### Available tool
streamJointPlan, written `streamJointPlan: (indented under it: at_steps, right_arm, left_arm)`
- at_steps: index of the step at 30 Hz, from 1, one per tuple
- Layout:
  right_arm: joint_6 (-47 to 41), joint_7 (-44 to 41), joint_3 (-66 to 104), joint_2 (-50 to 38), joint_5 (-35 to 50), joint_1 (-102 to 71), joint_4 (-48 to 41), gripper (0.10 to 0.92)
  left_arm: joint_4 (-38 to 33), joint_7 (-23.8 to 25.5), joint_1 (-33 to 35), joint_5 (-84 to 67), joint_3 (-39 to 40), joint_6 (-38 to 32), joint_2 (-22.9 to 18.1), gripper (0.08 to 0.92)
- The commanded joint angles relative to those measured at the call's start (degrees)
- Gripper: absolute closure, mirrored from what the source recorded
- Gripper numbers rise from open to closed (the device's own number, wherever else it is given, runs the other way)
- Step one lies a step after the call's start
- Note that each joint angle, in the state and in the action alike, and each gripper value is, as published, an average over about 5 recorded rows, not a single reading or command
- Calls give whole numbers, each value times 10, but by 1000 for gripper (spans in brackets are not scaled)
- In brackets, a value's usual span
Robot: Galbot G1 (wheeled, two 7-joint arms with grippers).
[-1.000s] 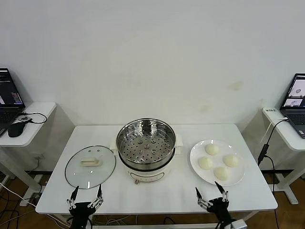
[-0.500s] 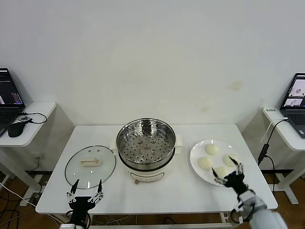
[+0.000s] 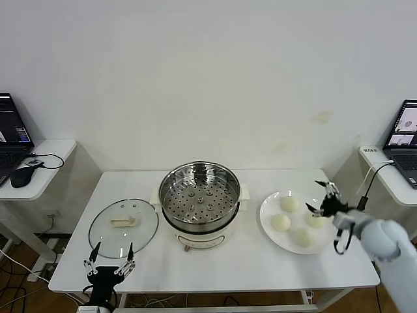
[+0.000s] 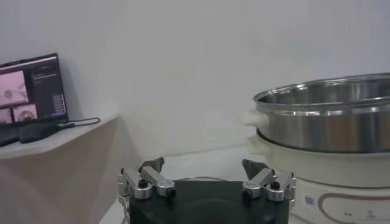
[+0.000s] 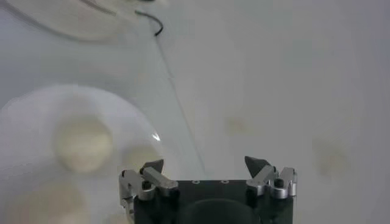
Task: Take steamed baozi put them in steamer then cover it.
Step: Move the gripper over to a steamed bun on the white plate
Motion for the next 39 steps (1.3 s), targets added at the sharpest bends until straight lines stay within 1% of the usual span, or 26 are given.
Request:
streamJointPlan:
  at_steps: [1,6,12,27,39]
  right_arm:
    - [9,-162,-280,-55,25,306,-133,202]
    - [27,-224,-388,-28,20,383,-189,203]
    - [56,-247,-435,26,-11,411,-276,202]
    - [61,-233,-433,121,-34,394,-366,203]
    - [58,-227,-419,164,-63,387,-414,203]
  left_arm:
    - [1,0,1,9,-6,0,1,177]
    - [0,-1,3,9,-11,0,2,177]
    - [-5,0,9,8,-21,0,6,177]
    - [-7,1,15,11,-25,1,7,177]
    - [-7,1,14,11,-27,0,6,177]
